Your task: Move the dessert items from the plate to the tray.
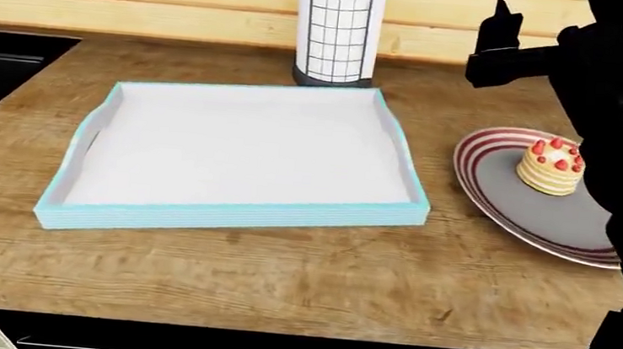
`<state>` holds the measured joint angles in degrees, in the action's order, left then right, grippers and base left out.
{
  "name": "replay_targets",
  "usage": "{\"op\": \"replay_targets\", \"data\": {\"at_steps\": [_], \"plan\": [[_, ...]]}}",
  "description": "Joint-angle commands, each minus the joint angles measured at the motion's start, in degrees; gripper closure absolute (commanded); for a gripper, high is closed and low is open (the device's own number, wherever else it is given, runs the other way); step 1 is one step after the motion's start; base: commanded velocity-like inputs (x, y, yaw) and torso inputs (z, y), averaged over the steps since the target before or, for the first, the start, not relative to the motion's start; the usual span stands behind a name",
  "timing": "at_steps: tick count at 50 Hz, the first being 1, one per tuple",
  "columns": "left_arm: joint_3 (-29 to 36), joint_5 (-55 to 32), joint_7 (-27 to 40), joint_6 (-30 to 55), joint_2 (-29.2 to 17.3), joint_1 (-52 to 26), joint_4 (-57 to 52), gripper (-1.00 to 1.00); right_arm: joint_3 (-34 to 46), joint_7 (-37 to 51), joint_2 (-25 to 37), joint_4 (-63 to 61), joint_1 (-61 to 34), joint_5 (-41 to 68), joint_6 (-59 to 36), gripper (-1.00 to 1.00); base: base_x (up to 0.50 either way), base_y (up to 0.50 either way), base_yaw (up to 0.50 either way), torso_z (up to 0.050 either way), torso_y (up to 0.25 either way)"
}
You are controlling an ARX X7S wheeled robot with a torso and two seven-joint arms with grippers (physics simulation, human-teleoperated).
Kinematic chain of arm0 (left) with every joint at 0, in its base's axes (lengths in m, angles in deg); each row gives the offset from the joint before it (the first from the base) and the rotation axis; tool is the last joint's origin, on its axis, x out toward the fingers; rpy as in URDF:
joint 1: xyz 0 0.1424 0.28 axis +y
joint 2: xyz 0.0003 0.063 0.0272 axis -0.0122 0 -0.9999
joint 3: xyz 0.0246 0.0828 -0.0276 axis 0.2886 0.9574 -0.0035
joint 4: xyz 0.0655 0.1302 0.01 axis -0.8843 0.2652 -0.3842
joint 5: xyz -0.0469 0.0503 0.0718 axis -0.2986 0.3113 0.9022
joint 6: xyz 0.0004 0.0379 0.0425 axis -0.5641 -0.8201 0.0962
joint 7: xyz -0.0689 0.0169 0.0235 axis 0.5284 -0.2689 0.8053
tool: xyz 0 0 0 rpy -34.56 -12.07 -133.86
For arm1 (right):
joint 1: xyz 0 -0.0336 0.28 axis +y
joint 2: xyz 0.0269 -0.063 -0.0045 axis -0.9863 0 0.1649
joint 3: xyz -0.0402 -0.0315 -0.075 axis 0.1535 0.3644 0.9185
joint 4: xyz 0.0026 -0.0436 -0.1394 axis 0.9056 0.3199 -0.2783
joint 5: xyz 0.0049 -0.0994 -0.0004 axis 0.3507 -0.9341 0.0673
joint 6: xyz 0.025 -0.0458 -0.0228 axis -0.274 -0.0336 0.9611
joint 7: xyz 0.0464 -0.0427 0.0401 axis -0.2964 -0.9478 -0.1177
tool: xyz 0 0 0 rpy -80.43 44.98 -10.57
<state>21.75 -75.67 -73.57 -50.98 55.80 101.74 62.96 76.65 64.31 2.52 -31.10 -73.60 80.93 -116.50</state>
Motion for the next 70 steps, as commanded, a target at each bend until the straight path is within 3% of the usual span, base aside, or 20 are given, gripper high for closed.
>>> {"op": "replay_targets", "data": {"at_steps": [1,9,18,45,53,59,70], "plan": [[0.86,-0.15,-0.45,0.33,-0.17,-0.24,-0.01,-1.0,0.73,0.14,0.1,-0.69,-0.4,0.37,-1.01,-1.0,0.5,-0.09,0.0,0.0,0.0],[0.98,-0.18,-0.67,0.29,-0.19,-0.24,-0.01,-1.0,1.91,0.88,0.7,-1.56,-1.54,0.3,-3.98,-1.0,0.5,-0.06,0.0,0.0,0.0],[1.15,-0.13,-1.08,0.62,-0.21,-0.28,-0.01,-1.0,2.58,1.61,4.29,-1.33,-4.57,0.24,-12.47,-1.0,0.0,0.0,0.0,0.0,0.0],[1.55,-0.16,-1.73,1.32,-0.26,-0.38,-0.01,-1.0,3.58,1.04,4.97,-1.44,-2.16,0.88,-10.9,-1.0,0.11,-0.08,0.0,0.0,0.0],[1.68,-0.16,-1.8,1.52,-0.27,-0.4,-0.01,-1.0,4.94,-0.18,10.27,-4.95,-4.54,3.85,-23.56,-1.0,0.0,0.0,0.0,0.0,0.0],[1.87,-0.14,-1.86,1.4,-0.3,-0.39,-0.01,-1.0,5.55,23.01,21.29,-0.53,-9.74,39.47,-24.03,-1.0,0.0,0.0,0.0,0.0,0.0],[2.14,-0.15,-2.28,1.53,-0.33,-0.41,-0.01,-1.0,8.61,33.37,29.0,1.69,-11.85,59.58,-23.43,-1.0,0.0,0.0,0.0,0.0,0.0]]}}
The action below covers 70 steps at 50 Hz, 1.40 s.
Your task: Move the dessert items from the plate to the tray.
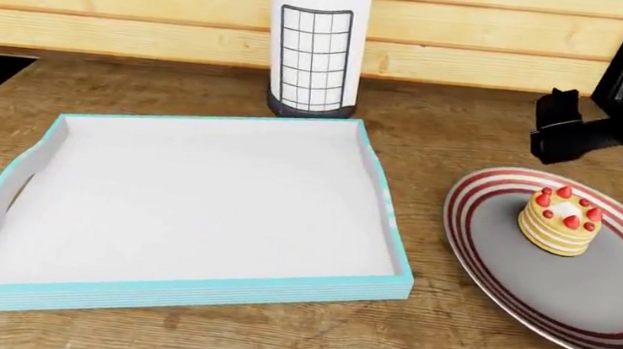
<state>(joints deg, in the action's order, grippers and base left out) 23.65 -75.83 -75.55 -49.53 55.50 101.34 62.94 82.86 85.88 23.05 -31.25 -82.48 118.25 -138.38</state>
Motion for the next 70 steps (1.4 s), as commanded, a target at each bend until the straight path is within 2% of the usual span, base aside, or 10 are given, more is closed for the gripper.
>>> {"op": "replay_targets", "data": {"at_steps": [1,10,13,23,33,41,49,70], "plan": [[0.27,0.01,-0.32,0.08,-0.03,-0.01,0.01,-1.0,2.83,12.0,9.08,1.86,-3.2,23.86,-1.51,-1.0,0.0,0.0,0.0,0.0,0.0],[0.27,0.02,-0.56,0.53,-0.03,-0.07,0.01,-1.0,13.75,12.83,17.43,2.04,-10.14,39.72,-1.71,-1.0,0.0,0.0,0.0,0.0,0.0],[0.43,0.06,-0.56,0.65,-0.05,-0.08,0.01,-1.0,14.97,11.28,19.91,1.39,-9.83,41.86,-0.85,-1.0,0.0,0.0,0.0,0.0,0.0],[0.47,-0.01,-0.62,0.7,-0.05,-0.09,0.01,-1.0,15.9,3.55,23.31,1.64,-5.98,35.91,1.34,-1.0,0.0,0.0,0.0,0.0,0.0],[0.33,0.0,-0.29,-0.48,-0.04,0.06,0.01,-1.0,17.23,0.03,23.42,2.79,-5.08,30.56,3.65,-1.0,0.0,0.0,0.0,0.0,0.0],[-0.77,-0.62,-3.01,-1.25,0.09,0.15,0.01,-1.0,18.31,-3.82,22.61,4.9,-3.97,25.32,6.88,-1.0,0.0,0.0,0.0,0.0,0.0],[-2.22,-0.37,-5.54,-1.05,0.23,0.13,0.01,-1.0,19.96,-6.4,21.86,5.5,-1.74,22.11,9.38,-1.0,0.0,0.0,0.0,0.0,0.0],[-2.13,0.08,-4.96,-0.92,0.22,0.11,0.01,-1.0,21.65,-8.68,20.98,7.44,1.83,18.87,13.63,-1.0,0.0,0.0,0.0,0.0,0.0]]}}
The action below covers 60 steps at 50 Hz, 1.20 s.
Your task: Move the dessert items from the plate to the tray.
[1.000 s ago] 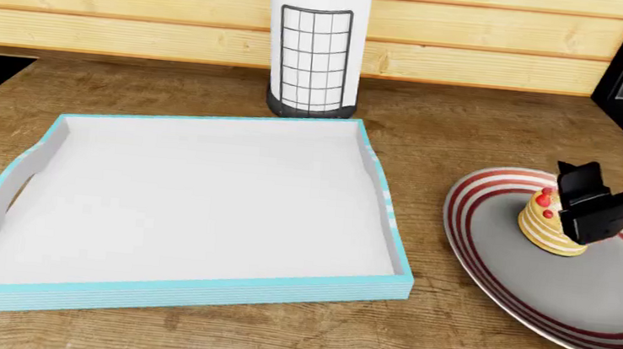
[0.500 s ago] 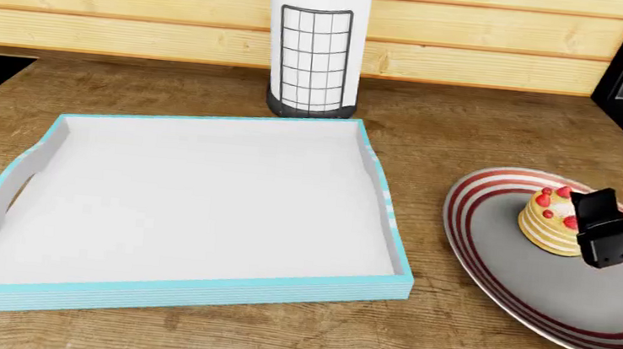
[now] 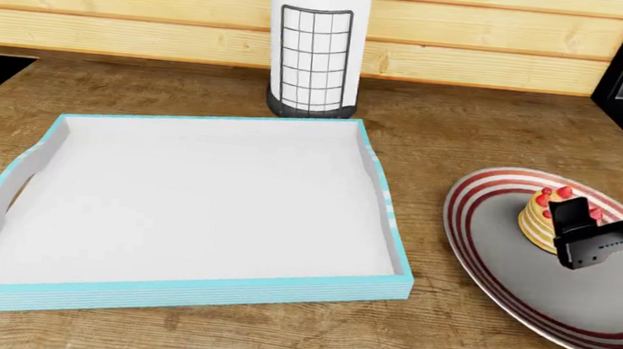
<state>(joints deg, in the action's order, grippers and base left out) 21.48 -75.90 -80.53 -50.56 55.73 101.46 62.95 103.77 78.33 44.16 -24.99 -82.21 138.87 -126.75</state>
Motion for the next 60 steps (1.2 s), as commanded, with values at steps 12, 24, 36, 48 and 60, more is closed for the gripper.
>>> {"op": "replay_targets", "data": {"at_steps": [12,24,36,48,60], "plan": [[0.28,0.05,0.46,0.15,-0.03,-0.02,0.0,-1.0,1.07,-2.2,0.72,1.45,5.06,-2.95,5.64,-1.0,0.0,0.0,0.0,0.0,0.0],[0.24,0.03,0.42,0.22,-0.03,-0.03,0.0,-1.0,1.03,-1.68,0.87,1.44,6.34,-2.35,6.61,-1.0,0.0,0.0,0.0,0.0,0.0],[0.43,0.08,0.66,0.38,-0.05,-0.05,0.0,-1.0,0.81,-1.76,1.66,1.68,8.17,-2.36,8.51,-1.0,0.0,0.0,0.0,0.0,0.0],[0.46,0.03,0.55,0.48,-0.05,-0.06,0.0,-1.0,1.06,-1.94,1.31,2.26,9.34,-2.78,9.78,-1.0,0.0,0.0,0.0,0.0,0.0],[0.41,0.04,0.55,0.61,-0.05,-0.07,0.0,-1.0,1.58,-2.87,0.74,3.42,10.56,-4.21,11.52,-1.0,0.0,0.0,0.0,0.0,0.0]]}}
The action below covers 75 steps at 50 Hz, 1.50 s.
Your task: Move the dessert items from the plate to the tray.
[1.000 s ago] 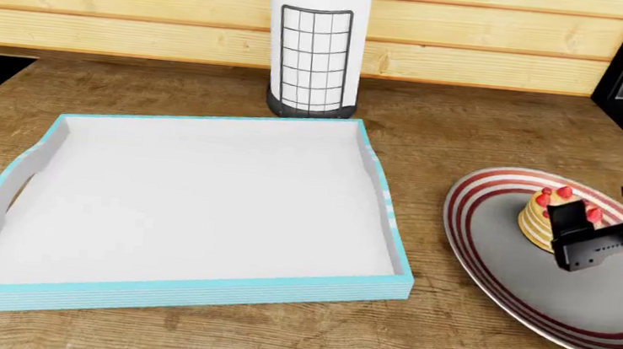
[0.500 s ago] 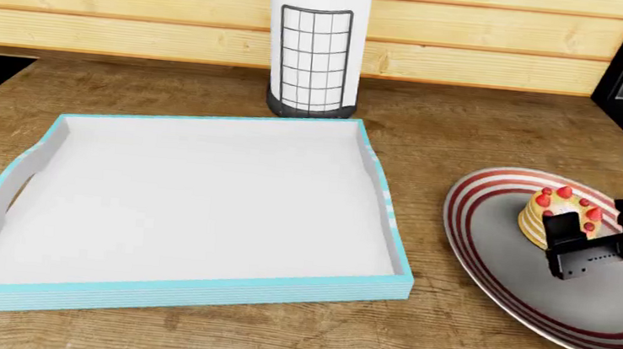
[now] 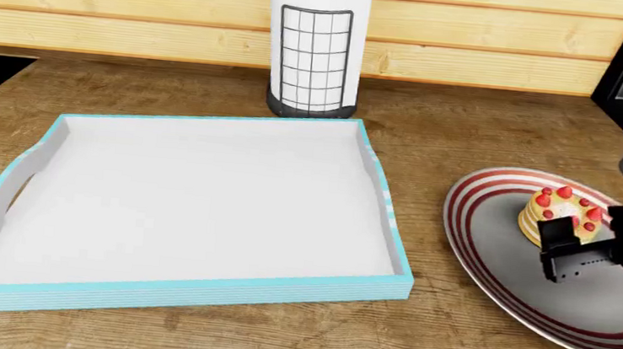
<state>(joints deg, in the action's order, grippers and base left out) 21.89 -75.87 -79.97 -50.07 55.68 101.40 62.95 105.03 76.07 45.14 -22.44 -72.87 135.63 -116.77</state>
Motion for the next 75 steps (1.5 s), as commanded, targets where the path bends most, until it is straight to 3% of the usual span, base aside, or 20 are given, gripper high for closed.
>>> {"op": "replay_targets", "data": {"at_steps": [1,50,51,68,75], "plan": [[0.0,0.01,-0.01,0.1,0.0,-0.01,0.0,-1.0,0.33,-0.66,-0.23,1.0,1.41,-1.04,1.76,-1.0,0.0,0.0,0.0,0.0,0.0],[0.24,-0.02,0.1,0.15,-0.03,-0.02,0.0,-1.0,0.46,-1.27,-0.22,2.9,5.49,-1.86,5.93,-1.0,0.0,0.0,0.0,0.0,0.0],[0.24,-0.01,0.09,0.16,-0.03,-0.02,0.0,-1.0,0.43,-1.22,-0.19,2.89,5.47,-1.81,5.91,1.0,0.0,0.0,0.0,0.0,0.0],[0.4,0.05,0.1,0.26,-0.05,-0.03,0.0,-1.0,0.32,-1.51,0.09,1.89,5.27,-2.36,6.38,1.0,0.0,0.0,0.0,0.0,0.0],[0.6,0.1,0.24,0.35,-0.07,-0.05,0.0,-1.0,-0.89,-0.28,-0.91,-1.16,-2.92,-2.03,1.58,1.0,0.0,0.0,0.0,0.0,0.0]]}}
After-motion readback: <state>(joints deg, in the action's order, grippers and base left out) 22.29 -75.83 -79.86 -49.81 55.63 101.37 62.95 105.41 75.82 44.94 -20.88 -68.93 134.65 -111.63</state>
